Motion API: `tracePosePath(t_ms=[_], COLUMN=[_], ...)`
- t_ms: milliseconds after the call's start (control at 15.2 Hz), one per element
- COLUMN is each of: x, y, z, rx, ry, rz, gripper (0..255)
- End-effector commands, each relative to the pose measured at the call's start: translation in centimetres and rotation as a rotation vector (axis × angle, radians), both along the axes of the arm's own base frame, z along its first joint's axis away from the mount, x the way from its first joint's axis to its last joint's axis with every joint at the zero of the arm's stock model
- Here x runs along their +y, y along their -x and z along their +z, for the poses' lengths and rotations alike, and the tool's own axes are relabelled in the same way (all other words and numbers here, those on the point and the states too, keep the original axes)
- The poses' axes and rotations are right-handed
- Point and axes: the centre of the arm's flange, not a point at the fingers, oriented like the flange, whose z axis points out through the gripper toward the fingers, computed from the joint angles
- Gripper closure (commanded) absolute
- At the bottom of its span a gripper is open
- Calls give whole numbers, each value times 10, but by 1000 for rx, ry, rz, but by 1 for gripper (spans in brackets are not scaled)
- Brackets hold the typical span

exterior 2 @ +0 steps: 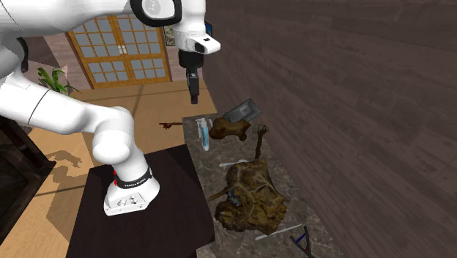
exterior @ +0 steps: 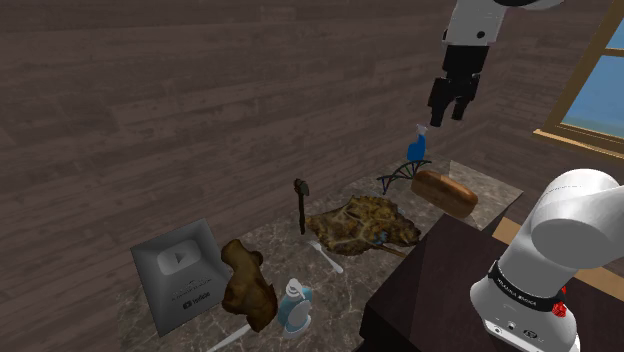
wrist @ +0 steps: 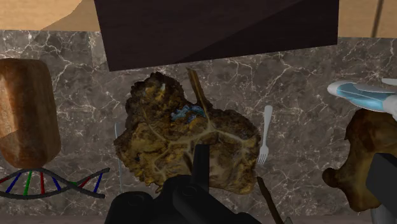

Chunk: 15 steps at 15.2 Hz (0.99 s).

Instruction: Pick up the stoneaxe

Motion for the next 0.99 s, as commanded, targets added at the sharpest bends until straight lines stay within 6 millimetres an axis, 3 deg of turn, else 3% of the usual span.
tracePosePath(t_ms=[0, 924], x=[0, 53], y=[0, -154], z=[0, -101], rx=[0, 50], ry=[0, 20], rz=[0, -61], gripper=[0, 0])
